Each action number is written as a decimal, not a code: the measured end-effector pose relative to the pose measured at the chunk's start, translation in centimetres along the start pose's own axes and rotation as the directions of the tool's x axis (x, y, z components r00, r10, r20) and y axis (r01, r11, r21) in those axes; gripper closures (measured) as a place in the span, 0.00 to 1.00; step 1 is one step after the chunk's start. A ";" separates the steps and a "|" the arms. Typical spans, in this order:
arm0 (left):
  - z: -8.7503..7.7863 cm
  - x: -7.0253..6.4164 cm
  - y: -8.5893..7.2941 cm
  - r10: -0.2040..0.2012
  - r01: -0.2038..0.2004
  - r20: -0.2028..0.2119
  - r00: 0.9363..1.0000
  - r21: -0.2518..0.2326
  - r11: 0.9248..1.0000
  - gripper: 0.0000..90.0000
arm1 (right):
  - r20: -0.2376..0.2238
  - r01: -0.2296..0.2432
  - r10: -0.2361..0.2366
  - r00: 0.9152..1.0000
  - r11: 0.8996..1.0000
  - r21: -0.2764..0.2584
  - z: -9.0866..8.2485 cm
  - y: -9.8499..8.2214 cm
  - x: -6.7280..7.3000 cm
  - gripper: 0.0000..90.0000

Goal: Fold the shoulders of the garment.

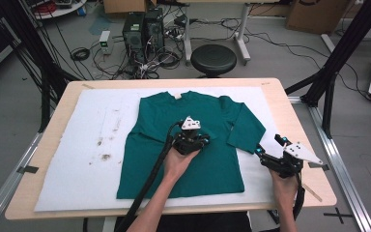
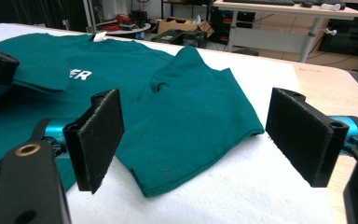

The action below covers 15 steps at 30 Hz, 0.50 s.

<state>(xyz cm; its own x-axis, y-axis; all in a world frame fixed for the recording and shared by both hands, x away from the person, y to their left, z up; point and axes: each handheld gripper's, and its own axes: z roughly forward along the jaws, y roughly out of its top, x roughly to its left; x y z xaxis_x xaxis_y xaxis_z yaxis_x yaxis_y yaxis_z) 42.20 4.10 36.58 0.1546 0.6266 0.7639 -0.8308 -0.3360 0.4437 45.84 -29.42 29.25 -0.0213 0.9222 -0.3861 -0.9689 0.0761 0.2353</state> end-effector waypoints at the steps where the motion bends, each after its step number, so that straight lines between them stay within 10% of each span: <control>1: 0.0 0.1 0.0 0.004 -0.004 0.001 1.000 0.008 1.000 0.95 | 0.000 0.001 -0.001 1.000 1.000 0.000 0.0 0.0 0.0 0.22; 8: -0.1 0.2 0.0 -0.002 0.002 0.012 1.000 -0.002 1.000 0.94 | 0.000 -0.001 0.001 1.000 1.000 0.002 0.0 0.0 0.0 0.22; 15: -0.5 0.2 0.3 -0.012 0.012 -0.007 1.000 -0.028 1.000 0.70 | 0.001 0.000 0.000 1.000 1.000 0.000 0.0 0.0 -0.1 0.22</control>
<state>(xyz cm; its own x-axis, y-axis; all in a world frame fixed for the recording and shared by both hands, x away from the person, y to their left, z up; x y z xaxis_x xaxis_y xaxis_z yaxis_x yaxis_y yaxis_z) 41.76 4.47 36.60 0.1613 0.6352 0.7553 -0.8434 -0.3088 0.4397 45.85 -29.46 29.29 -0.0209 0.9226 -0.3851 -0.9688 0.0764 0.2356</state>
